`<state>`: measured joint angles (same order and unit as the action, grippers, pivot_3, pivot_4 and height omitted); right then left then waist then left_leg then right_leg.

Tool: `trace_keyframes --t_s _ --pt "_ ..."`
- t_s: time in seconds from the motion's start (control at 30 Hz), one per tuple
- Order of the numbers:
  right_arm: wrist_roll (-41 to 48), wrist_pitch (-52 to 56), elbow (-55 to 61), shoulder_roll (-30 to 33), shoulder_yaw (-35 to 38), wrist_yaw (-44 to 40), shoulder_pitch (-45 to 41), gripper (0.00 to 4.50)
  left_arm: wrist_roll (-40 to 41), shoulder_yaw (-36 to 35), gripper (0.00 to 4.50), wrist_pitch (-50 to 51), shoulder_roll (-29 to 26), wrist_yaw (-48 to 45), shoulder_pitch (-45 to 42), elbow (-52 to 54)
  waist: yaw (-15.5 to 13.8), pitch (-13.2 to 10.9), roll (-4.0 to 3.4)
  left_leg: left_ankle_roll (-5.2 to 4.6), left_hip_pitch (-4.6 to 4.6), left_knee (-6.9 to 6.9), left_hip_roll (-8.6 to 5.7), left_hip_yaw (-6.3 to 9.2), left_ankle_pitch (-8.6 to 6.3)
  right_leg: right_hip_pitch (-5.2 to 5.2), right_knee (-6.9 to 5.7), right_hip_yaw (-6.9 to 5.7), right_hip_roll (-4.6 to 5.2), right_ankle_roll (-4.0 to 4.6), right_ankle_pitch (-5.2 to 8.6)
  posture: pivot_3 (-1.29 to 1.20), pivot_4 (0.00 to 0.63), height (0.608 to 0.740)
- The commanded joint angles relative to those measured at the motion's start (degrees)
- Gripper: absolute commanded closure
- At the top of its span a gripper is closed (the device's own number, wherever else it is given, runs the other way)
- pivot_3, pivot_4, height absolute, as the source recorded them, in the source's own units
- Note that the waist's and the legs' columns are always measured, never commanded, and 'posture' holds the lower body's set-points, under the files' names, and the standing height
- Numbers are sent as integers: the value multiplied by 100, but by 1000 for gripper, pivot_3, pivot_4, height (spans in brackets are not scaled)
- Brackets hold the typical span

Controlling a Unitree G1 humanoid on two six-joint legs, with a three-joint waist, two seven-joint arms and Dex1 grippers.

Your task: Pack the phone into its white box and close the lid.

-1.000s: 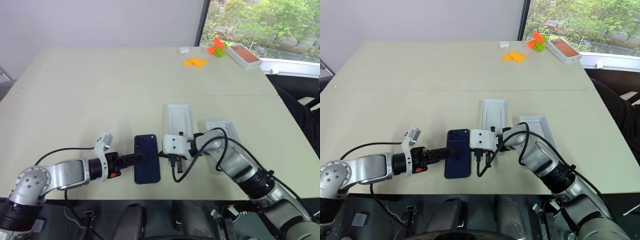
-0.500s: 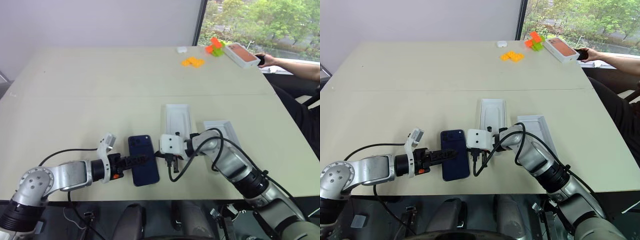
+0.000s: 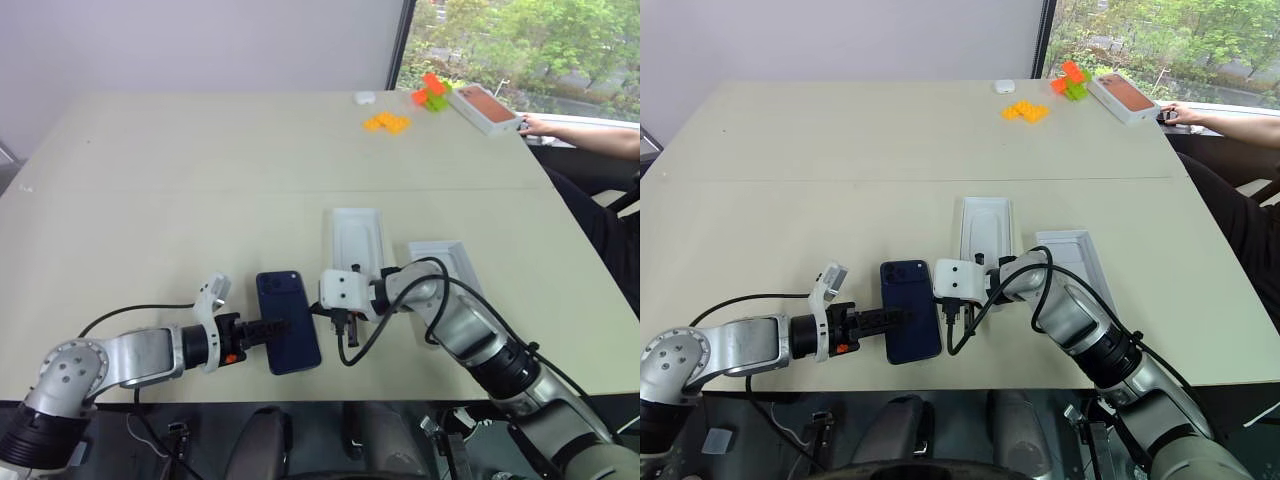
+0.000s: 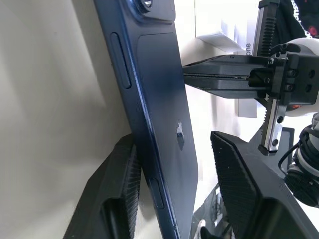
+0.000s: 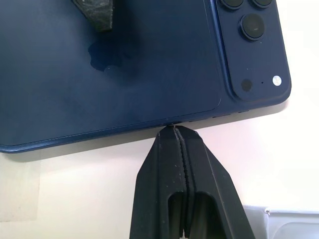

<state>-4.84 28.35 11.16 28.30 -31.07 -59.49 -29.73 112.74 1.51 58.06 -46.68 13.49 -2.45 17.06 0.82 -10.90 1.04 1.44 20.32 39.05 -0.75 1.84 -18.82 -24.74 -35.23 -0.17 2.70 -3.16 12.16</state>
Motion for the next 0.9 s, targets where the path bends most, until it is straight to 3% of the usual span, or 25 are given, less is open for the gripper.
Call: trace_keyframes --t_s 0.03,0.1,0.2,0.27,0.5,0.57,0.67,0.9 --pt "-29 37 84 58 -41 3 64 4500 26 -140 2263 -103 90 -110 55 81 -1 0 1 0 0 0 0 0 0 0 0 0 0 0 0 0 150 740" --pt "-35 33 85 61 -35 14 67 4500 26 -198 2263 -123 159 -157 84 59 -2 -1 0 0 0 0 0 0 0 0 0 0 0 0 0 0 150 740" --pt "-55 15 94 79 -19 33 61 4500 26 -263 3180 -162 237 -135 104 29 -7 -1 1 0 1 0 0 0 0 0 0 0 1 0 0 0 150 740" --pt "-78 4 130 122 -1 33 43 4500 26 -271 4067 -169 236 -122 107 33 -7 -1 0 0 1 0 0 0 0 -1 0 0 1 0 0 0 150 740" --pt "77 255 648 434 335 -4 5 4500 26 -366 4067 -222 300 -176 201 93 -15 -6 1 0 12 0 -1 0 0 -9 2 0 3 0 0 0 150 740" --pt "183 345 877 608 498 -68 9 4500 26 -421 4491 -227 286 -197 231 109 -11 -7 0 0 16 -1 -1 -1 0 -13 3 0 4 0 0 0 150 740" --pt "300 391 1149 837 692 -123 32 4500 26 -531 4491 -233 272 -273 286 158 -9 -10 1 0 15 -3 1 -1 0 -15 3 0 5 0 0 0 150 740" --pt "891 1202 1841 1243 1689 -23 -73 4500 26 -1491 4491 -420 402 -824 448 240 -23 -31 5 1 22 -3 14 -3 0 -23 3 -2 -1 1 0 0 150 740"
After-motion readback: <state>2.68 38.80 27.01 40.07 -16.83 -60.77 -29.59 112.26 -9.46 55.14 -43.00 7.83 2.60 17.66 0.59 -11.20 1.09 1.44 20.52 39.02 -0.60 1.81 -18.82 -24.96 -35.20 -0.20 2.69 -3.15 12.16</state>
